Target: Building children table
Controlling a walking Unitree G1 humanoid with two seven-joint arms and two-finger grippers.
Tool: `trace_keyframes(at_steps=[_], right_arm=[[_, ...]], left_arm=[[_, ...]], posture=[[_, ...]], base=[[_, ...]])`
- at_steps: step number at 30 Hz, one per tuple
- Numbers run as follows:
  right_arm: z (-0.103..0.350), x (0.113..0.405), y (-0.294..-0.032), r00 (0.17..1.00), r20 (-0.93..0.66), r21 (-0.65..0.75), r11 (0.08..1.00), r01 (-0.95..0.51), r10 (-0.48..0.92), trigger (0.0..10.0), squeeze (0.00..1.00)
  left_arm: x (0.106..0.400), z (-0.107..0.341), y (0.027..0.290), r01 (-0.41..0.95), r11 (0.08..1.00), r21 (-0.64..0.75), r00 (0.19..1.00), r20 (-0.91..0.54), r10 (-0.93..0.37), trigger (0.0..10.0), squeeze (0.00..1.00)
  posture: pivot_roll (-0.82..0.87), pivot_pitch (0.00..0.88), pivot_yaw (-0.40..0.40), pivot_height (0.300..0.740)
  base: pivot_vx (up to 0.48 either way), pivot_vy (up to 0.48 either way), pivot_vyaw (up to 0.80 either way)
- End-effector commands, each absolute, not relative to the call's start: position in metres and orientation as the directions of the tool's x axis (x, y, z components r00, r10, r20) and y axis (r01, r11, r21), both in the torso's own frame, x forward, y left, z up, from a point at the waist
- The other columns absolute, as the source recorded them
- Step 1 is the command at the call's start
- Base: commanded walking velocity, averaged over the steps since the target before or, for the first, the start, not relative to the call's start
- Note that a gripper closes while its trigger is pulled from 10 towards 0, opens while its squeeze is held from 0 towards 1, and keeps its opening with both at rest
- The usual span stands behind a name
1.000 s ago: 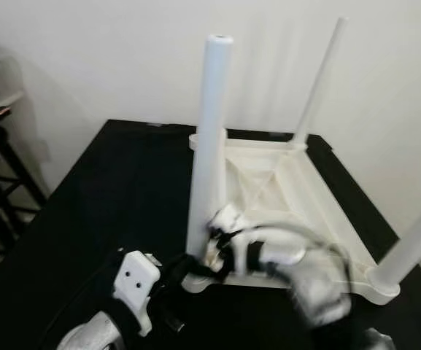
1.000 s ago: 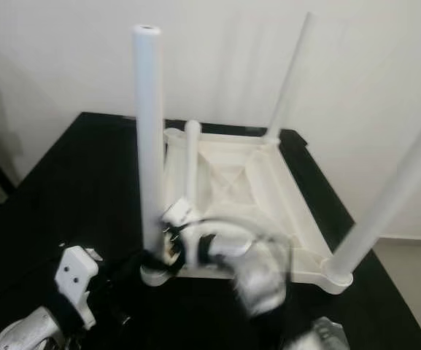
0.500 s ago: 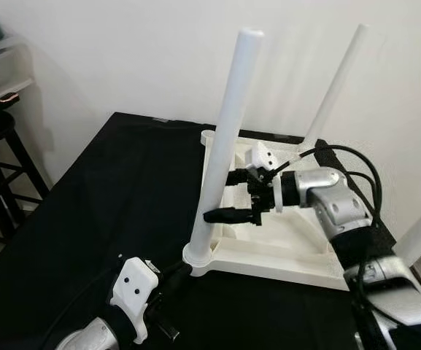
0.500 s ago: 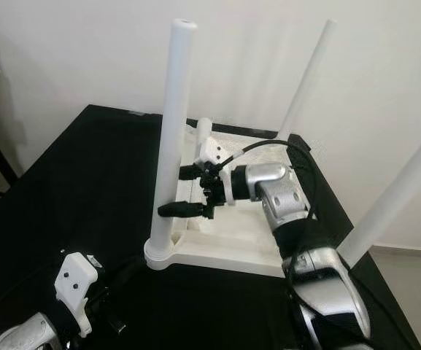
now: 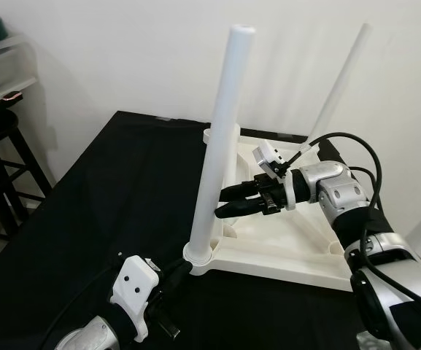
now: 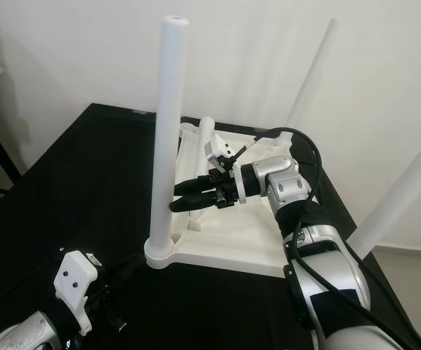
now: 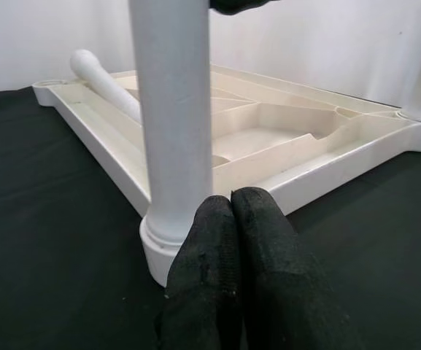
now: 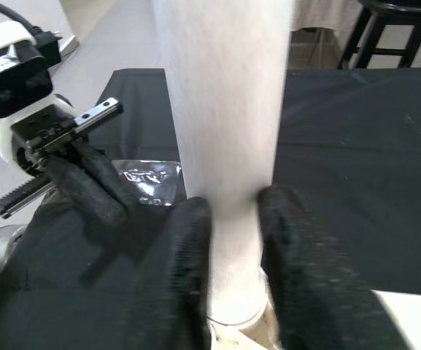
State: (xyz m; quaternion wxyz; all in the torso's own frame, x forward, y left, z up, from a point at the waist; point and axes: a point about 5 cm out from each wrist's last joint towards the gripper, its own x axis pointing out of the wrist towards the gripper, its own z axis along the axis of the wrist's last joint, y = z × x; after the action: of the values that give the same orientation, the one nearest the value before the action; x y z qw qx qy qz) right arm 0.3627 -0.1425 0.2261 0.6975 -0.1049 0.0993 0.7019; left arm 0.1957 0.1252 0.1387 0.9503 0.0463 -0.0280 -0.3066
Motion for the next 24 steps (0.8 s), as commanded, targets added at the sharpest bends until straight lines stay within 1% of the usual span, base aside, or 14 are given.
trace_keyframes(at_steps=[1, 5, 8, 9, 10, 11, 12, 13, 14, 15, 16, 17, 21, 24], right_arm=[[0.228, 0.363, -0.144, -0.010, -0.265, -0.022, -0.017, -1.000, 0.964, 0.0, 0.00], [0.214, 0.354, -0.147, 0.011, -0.268, -0.053, -0.004, -0.999, 0.963, 0.0, 0.00], [0.183, 0.322, -0.138, 0.158, -0.250, -0.084, 0.142, -0.986, 0.955, 0.0, 0.00], [0.183, 0.322, -0.138, 0.158, -0.250, -0.084, 0.142, -0.986, 0.955, 0.0, 0.00], [0.169, 0.313, -0.125, 0.306, -0.233, -0.056, 0.301, -0.952, 0.923, 0.0, 0.00], [0.169, 0.313, -0.125, 0.306, -0.233, -0.056, 0.301, -0.952, 0.923, 0.0, 0.00], [0.153, 0.305, -0.106, 0.637, -0.155, 0.018, 0.647, -0.762, 0.755, 0.0, 0.00], [0.153, 0.305, -0.106, 0.637, -0.155, 0.018, 0.647, -0.762, 0.755, 0.0, 0.00], [0.142, 0.298, -0.104, 0.829, -0.162, 0.106, 0.845, -0.525, 0.535, 0.0, 0.00], [0.129, 0.270, -0.084, 0.797, -0.225, 0.143, 0.828, -0.542, 0.560, 0.0, 0.00], [0.129, 0.270, -0.084, 0.797, -0.225, 0.143, 0.828, -0.542, 0.560, 0.0, 0.00], [0.136, 0.266, -0.079, 0.793, -0.194, 0.051, 0.813, -0.579, 0.577, 0.0, 0.00], [0.136, 0.266, -0.081, 0.713, -0.202, -0.009, 0.726, -0.687, 0.672, 0.0, 0.00], [0.137, 0.270, -0.084, 0.711, -0.192, -0.004, 0.724, -0.689, 0.676, 0.0, 0.00]], left_arm=[[0.194, 0.140, 0.123, 0.585, 0.804, 0.106, 0.807, 0.018, -0.590, 10.0, 0.00], [0.192, 0.143, 0.122, 0.586, 0.804, 0.104, 0.807, 0.022, -0.591, 10.0, 0.00], [0.188, 0.147, 0.123, 0.587, 0.803, 0.102, 0.806, 0.027, -0.592, 10.0, 0.00], [0.188, 0.147, 0.123, 0.587, 0.803, 0.102, 0.806, 0.027, -0.592, 10.0, 0.00], [0.187, 0.149, 0.124, 0.587, 0.803, 0.103, 0.805, 0.028, -0.592, 10.0, 0.00], [0.187, 0.149, 0.124, 0.587, 0.803, 0.103, 0.805, 0.028, -0.592, 10.0, 0.00], [0.187, 0.150, 0.126, 0.587, 0.803, 0.103, 0.806, 0.028, -0.592, 10.0, 0.00], [0.187, 0.150, 0.126, 0.587, 0.803, 0.103, 0.806, 0.028, -0.592, 10.0, 0.00], [0.187, 0.151, 0.127, 0.586, 0.804, 0.104, 0.806, 0.028, -0.591, 10.0, 0.00], [0.187, 0.152, 0.129, 0.586, 0.804, 0.104, 0.806, 0.028, -0.591, 10.0, 0.00], [0.187, 0.152, 0.129, 0.586, 0.804, 0.104, 0.806, 0.028, -0.591, 10.0, 0.00], [0.188, 0.152, 0.131, 0.586, 0.803, 0.106, 0.806, 0.026, -0.592, 10.0, 0.00], [0.191, 0.152, 0.130, 0.589, 0.801, 0.105, 0.804, 0.027, -0.594, 10.0, 0.00], [0.191, 0.152, 0.130, 0.587, 0.803, 0.106, 0.805, 0.028, -0.592, 10.0, 0.00]], posture=[[0.12, 0.000, -0.111, 0.740], [0.11, 0.023, -0.111, 0.740], [0.10, 0.050, -0.111, 0.740], [0.10, 0.050, -0.111, 0.740], [0.11, 0.063, -0.114, 0.740], [0.11, 0.063, -0.114, 0.740], [0.10, 0.071, -0.105, 0.740], [0.10, 0.071, -0.105, 0.740], [0.10, 0.074, -0.100, 0.740], [0.08, 0.086, -0.075, 0.740], [0.08, 0.086, -0.075, 0.740], [0.06, 0.070, -0.059, 0.740], [0.07, 0.062, -0.074, 0.740], [0.07, 0.061, -0.082, 0.740]], base=[[0.000, 0.000, 0.00], [0.000, 0.000, 0.00], [0.000, 0.000, 0.00], [0.000, 0.000, 0.00], [0.000, 0.000, 0.00], [0.000, 0.000, 0.00], [0.000, 0.000, 0.00], [0.000, 0.000, 0.00], [0.000, 0.000, 0.00], [0.000, 0.000, 0.00], [0.000, 0.000, 0.00], [0.000, 0.000, 0.00], [0.000, 0.000, 0.00], [0.000, 0.000, 0.00]])
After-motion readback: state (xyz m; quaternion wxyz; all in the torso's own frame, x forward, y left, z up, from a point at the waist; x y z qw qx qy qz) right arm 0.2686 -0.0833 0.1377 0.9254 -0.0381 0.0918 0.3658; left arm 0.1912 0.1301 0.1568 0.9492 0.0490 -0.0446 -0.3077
